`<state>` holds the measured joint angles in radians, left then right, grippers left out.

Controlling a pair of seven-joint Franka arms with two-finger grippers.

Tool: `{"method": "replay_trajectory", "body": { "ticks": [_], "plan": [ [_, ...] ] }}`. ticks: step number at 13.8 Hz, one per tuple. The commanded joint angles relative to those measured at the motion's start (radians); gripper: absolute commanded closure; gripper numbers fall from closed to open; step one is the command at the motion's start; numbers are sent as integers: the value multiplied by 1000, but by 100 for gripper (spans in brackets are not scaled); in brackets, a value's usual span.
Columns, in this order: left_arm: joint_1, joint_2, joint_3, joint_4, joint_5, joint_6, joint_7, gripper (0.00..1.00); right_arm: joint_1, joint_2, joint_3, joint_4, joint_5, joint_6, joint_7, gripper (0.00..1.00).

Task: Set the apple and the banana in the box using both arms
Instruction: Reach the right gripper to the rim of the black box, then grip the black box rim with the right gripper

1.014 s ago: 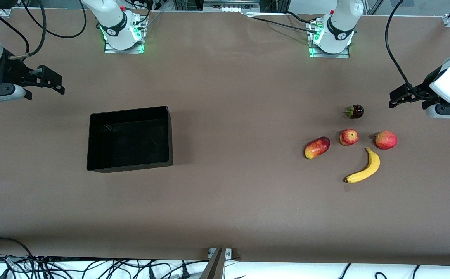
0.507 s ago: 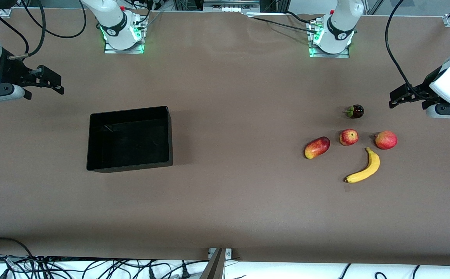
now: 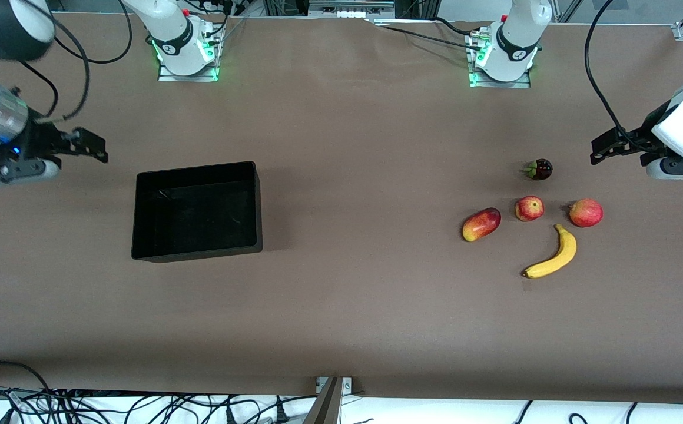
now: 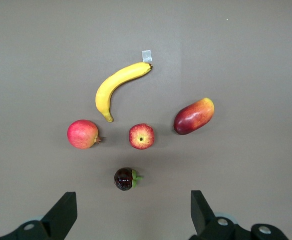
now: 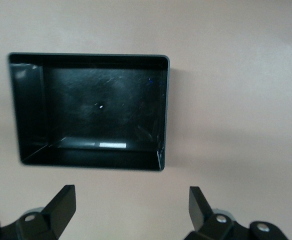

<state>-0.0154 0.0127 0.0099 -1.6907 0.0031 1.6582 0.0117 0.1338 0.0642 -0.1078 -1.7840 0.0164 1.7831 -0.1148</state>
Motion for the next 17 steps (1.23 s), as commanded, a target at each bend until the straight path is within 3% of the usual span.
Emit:
{"method": "replay_trajectory", "body": {
  "ticks": [1, 7, 10, 11, 12, 15, 16, 17],
  "plan": [
    [-5, 18, 2, 37, -3, -26, 17, 0, -3, 60, -18, -83, -18, 135, 14, 0],
    [-6, 16, 2, 37, -3, -34, 17, 0, -3, 198, -66, -306, -4, 560, -54, 0],
    [-6, 18, -27, 60, -5, -84, 10, 0, -6, 259, -66, -324, 16, 616, -54, 3],
    [-6, 18, -27, 60, -5, -87, 7, 0, -6, 266, -66, -328, 19, 616, -54, 10],
    [-6, 20, -27, 62, -3, -87, 7, 0, -6, 267, -66, -334, 19, 616, -55, 25],
    [-5, 23, -27, 63, 0, -109, 7, 0, -6, 279, -66, -342, 23, 608, -49, 94],
    [-5, 24, -27, 63, 1, -110, 7, 0, -6, 282, -66, -342, 51, 605, -48, 100],
    [-5, 24, -28, 66, 1, -110, 7, 0, -6, 284, -66, -338, 68, 599, -52, 100]
  ]
}}
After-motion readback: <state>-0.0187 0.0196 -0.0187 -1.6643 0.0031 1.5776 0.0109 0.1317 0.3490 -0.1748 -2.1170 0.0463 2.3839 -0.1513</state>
